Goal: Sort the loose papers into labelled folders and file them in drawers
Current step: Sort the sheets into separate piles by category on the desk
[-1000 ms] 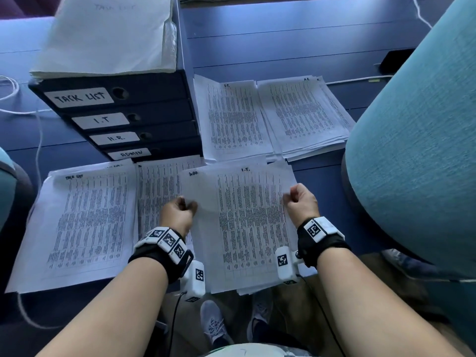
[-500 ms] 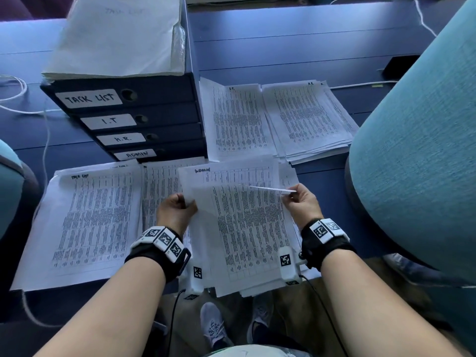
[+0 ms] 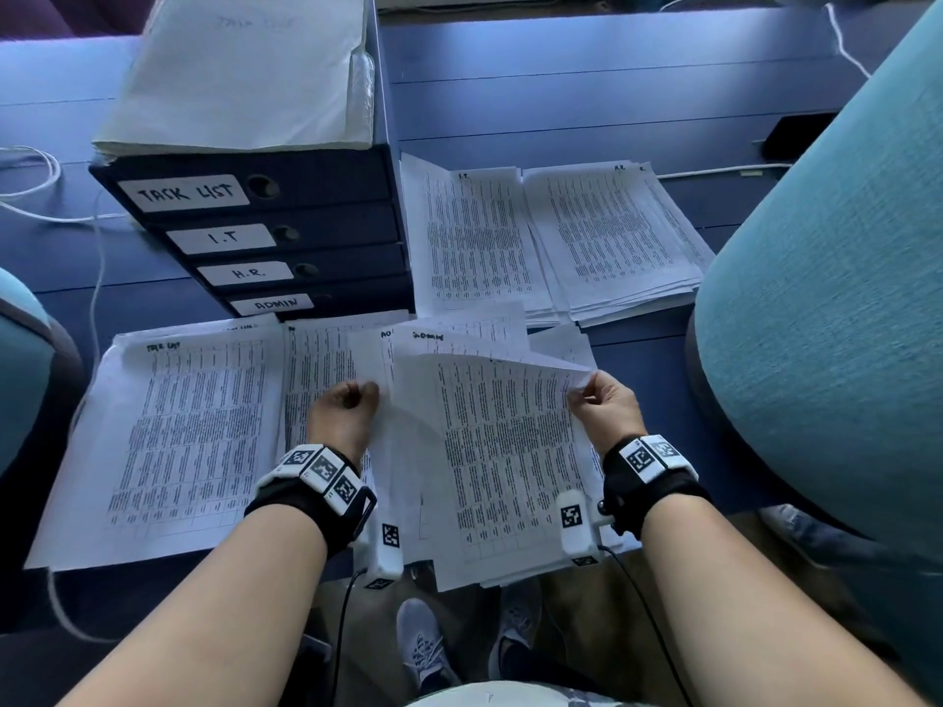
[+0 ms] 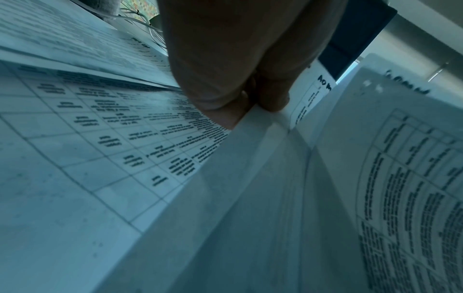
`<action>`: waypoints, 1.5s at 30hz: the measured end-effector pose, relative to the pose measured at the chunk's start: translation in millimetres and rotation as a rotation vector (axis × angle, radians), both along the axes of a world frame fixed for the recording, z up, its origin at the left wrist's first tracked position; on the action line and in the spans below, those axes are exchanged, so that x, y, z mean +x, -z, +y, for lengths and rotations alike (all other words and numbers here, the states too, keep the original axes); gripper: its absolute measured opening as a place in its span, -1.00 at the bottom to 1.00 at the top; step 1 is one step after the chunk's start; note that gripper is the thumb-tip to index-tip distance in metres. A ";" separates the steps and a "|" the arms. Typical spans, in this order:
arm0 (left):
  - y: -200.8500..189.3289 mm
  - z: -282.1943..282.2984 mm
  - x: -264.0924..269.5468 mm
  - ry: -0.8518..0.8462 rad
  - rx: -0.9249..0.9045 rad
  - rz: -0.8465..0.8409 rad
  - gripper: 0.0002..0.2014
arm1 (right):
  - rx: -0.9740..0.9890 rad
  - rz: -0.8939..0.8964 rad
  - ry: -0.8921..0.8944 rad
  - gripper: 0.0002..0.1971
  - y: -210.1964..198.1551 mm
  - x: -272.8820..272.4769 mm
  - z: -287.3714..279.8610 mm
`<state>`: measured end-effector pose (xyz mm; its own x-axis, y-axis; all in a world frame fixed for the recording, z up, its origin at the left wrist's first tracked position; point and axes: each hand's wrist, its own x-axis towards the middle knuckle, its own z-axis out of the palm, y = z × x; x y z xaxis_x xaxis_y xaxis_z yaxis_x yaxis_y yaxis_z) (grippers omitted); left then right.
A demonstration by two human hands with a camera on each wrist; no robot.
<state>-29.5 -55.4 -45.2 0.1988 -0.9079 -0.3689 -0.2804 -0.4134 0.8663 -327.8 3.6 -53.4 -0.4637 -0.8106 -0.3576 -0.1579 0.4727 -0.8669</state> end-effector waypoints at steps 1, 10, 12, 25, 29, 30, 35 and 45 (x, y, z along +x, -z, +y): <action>1.9 -0.1 0.9 0.010 -0.001 -0.005 -0.71 | 0.006 -0.004 -0.003 -0.88 -0.7 0.0 0.1; -3.5 -3.3 -1.3 0.053 0.015 -0.060 -0.72 | -0.044 -0.028 0.007 -0.97 -5.4 5.0 -4.0; -6.1 -3.2 -4.3 0.038 0.013 -0.070 -0.83 | -0.042 -0.029 0.008 -0.96 -4.1 5.0 -4.9; -13.8 5.0 -8.1 0.305 0.073 -0.156 -0.27 | -0.119 0.084 0.080 -0.89 -8.7 6.9 -14.1; -17.7 6.7 -8.6 0.460 0.185 -0.134 -0.25 | -0.203 0.051 0.140 -0.82 -18.6 11.2 -23.5; -18.4 6.6 -8.1 0.460 0.214 -0.088 -0.28 | -0.216 0.041 0.164 -0.86 -21.8 11.9 -26.4; -25.0 7.7 -5.2 0.505 0.095 -0.140 -0.86 | -0.317 -0.055 0.262 -0.88 -35.9 18.7 -40.0; -38.4 -5.1 -19.6 0.339 -0.130 -0.184 -0.84 | 0.108 -0.048 -0.164 -0.89 -20.3 27.7 -22.8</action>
<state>-49.1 -60.5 -6.9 -0.0680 -0.9701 -0.2331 -0.5377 -0.1612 0.8276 -300.0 -19.3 -33.1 -0.3091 -0.8295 -0.4652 -0.1997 0.5348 -0.8210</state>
